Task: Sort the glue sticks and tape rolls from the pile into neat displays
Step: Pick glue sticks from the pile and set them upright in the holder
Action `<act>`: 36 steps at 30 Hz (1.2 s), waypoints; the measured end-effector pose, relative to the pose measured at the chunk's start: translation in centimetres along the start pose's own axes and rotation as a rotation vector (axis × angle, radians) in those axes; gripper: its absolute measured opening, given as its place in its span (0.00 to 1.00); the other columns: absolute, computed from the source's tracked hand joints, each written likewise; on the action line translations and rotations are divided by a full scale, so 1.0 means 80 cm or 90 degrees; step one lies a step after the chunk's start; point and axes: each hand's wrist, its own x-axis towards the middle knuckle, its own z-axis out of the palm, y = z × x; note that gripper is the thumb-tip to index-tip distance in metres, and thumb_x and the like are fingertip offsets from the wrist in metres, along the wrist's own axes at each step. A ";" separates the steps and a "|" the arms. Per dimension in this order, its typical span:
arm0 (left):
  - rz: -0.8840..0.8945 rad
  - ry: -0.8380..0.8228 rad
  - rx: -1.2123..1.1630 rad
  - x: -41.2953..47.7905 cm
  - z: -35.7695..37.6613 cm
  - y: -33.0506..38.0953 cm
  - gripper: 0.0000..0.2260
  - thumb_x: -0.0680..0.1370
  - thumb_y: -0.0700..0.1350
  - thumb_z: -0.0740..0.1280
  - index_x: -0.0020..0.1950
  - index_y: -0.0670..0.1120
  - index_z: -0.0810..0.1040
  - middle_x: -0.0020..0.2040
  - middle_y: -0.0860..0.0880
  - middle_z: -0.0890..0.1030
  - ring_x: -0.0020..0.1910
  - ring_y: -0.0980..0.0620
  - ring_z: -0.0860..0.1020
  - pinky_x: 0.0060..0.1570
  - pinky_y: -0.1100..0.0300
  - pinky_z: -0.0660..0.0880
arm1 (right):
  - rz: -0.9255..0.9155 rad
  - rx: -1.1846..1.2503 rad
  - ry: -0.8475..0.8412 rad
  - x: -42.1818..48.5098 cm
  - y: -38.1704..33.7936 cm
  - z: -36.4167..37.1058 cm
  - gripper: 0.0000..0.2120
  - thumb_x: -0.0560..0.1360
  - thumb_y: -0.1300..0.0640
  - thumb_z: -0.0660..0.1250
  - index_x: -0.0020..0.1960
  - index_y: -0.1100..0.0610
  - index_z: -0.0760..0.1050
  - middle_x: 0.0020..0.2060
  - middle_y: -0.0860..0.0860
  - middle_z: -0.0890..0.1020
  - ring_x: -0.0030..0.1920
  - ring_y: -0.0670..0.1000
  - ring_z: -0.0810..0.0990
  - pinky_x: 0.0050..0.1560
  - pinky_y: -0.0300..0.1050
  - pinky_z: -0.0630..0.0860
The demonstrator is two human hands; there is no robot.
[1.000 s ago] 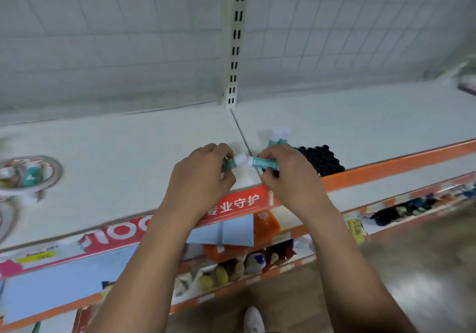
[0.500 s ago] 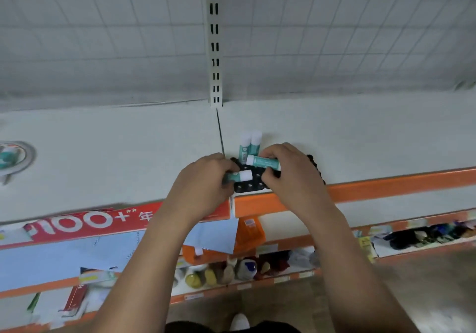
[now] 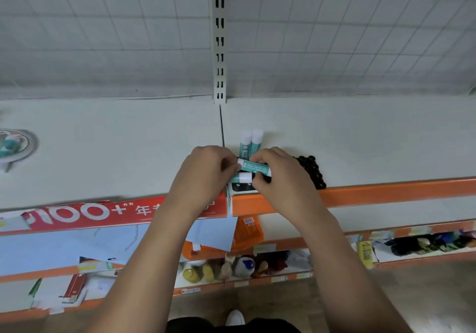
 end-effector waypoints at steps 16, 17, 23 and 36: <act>0.074 0.035 0.015 -0.003 -0.002 0.006 0.10 0.75 0.46 0.72 0.56 0.48 0.80 0.50 0.50 0.80 0.46 0.50 0.77 0.48 0.53 0.76 | 0.078 0.293 0.086 0.003 -0.018 -0.006 0.17 0.72 0.58 0.74 0.57 0.47 0.72 0.47 0.38 0.78 0.45 0.33 0.79 0.43 0.24 0.73; 0.074 0.046 -0.002 -0.004 -0.002 0.007 0.11 0.75 0.46 0.71 0.57 0.49 0.79 0.49 0.50 0.81 0.45 0.51 0.78 0.47 0.54 0.76 | 0.078 0.306 0.087 0.003 -0.019 -0.006 0.18 0.72 0.58 0.74 0.57 0.47 0.72 0.47 0.37 0.78 0.45 0.33 0.79 0.44 0.24 0.74; 0.015 0.073 -0.049 -0.002 -0.004 -0.008 0.08 0.74 0.43 0.73 0.52 0.50 0.79 0.44 0.52 0.83 0.44 0.51 0.80 0.47 0.55 0.78 | 0.062 0.229 0.103 0.002 -0.013 -0.002 0.14 0.74 0.62 0.69 0.58 0.51 0.77 0.48 0.43 0.82 0.47 0.37 0.80 0.51 0.31 0.77; -0.028 0.048 -0.101 0.032 0.007 -0.018 0.07 0.73 0.43 0.74 0.46 0.48 0.77 0.44 0.50 0.82 0.42 0.52 0.82 0.46 0.52 0.80 | 0.007 0.029 -0.002 0.009 -0.001 0.021 0.09 0.76 0.66 0.65 0.53 0.61 0.83 0.52 0.55 0.80 0.53 0.51 0.78 0.57 0.38 0.72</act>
